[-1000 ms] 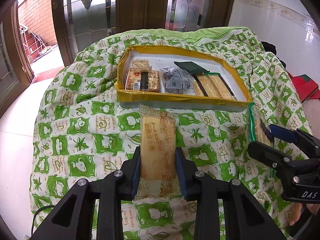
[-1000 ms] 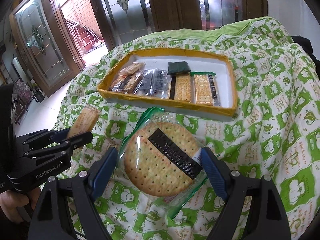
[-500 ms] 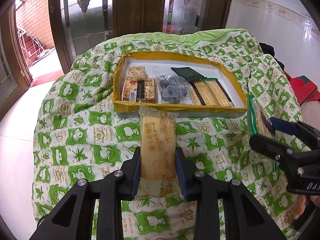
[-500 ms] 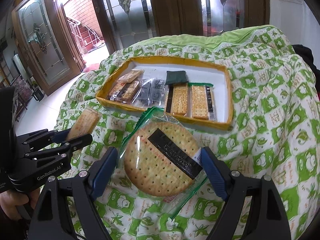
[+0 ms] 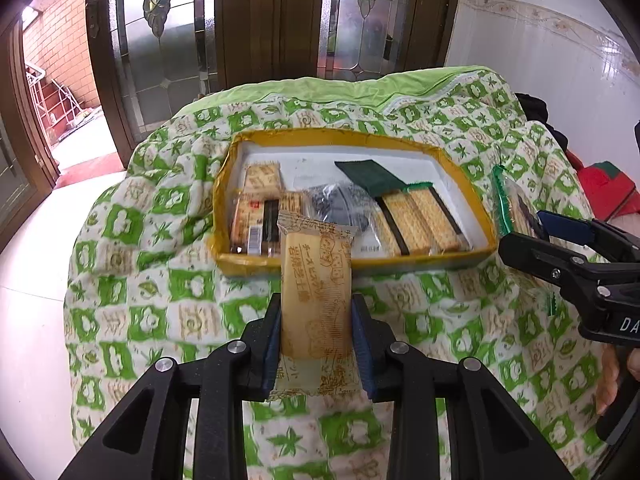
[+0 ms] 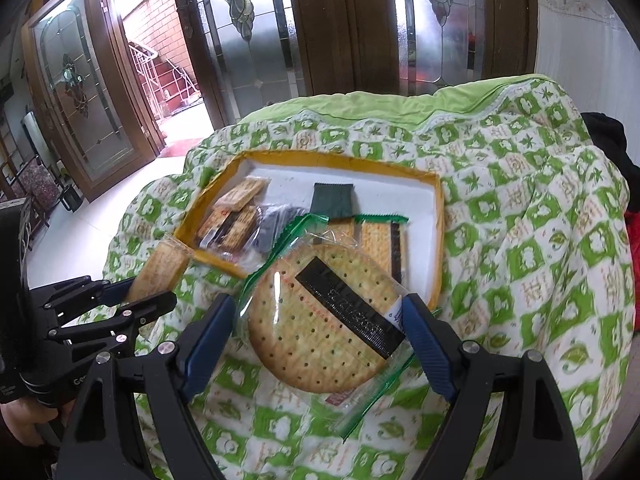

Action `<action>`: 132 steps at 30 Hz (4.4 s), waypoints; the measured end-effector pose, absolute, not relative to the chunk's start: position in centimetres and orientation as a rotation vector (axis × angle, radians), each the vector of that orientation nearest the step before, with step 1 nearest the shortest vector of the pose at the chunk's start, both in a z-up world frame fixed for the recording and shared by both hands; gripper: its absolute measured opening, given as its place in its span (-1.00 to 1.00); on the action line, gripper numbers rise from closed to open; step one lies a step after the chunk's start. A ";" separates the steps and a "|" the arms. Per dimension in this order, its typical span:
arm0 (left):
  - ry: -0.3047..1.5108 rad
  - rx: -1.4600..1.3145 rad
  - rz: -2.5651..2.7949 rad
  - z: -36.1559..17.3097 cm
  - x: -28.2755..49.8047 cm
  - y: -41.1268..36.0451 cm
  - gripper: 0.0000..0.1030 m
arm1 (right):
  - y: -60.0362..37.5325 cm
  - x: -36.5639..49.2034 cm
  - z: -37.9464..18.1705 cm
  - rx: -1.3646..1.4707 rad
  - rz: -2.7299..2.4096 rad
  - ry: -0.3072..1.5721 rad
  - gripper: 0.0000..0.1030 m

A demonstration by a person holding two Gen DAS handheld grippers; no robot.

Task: Organize snacks
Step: 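Carry the round cracker bag with the right tool while the left carries the biscuit pack, then lower the biscuit pack into the tray with the left tool while the right lowers the cracker bag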

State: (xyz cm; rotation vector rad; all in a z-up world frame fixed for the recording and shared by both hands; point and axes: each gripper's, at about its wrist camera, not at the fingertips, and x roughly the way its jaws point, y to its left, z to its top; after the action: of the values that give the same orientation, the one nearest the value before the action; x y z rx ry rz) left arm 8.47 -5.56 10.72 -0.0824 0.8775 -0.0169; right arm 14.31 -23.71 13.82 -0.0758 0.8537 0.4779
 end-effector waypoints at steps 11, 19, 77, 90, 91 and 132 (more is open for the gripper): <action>0.888 -0.068 -0.030 10.6 11.6 -6.1 -0.36 | -23.8 17.4 13.6 -0.089 0.466 0.861 0.63; 0.911 -0.078 -0.028 9.9 13.7 -5.8 -0.36 | -23.7 19.9 13.1 -0.088 0.462 0.883 0.63; 0.976 -0.142 -0.037 7.3 26.3 -4.3 -0.36 | -20.9 31.7 7.8 -0.152 0.421 0.980 0.63; 0.998 -0.127 -0.034 6.6 28.0 -3.5 -0.36 | -20.2 33.2 6.6 -0.182 0.427 1.002 0.63; 0.998 -0.128 -0.032 6.5 28.0 -3.5 -0.36 | -20.1 33.3 6.6 -0.181 0.427 1.003 0.63; 0.979 -0.148 -0.009 5.9 28.8 -2.7 -0.32 | -19.4 34.2 5.9 -0.128 0.426 0.992 0.66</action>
State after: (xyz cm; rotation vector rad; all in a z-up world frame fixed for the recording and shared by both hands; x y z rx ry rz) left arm 28.75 -2.69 5.91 -0.1475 0.9793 -0.0090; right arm 34.19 -19.43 5.95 -0.1284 0.9915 0.4256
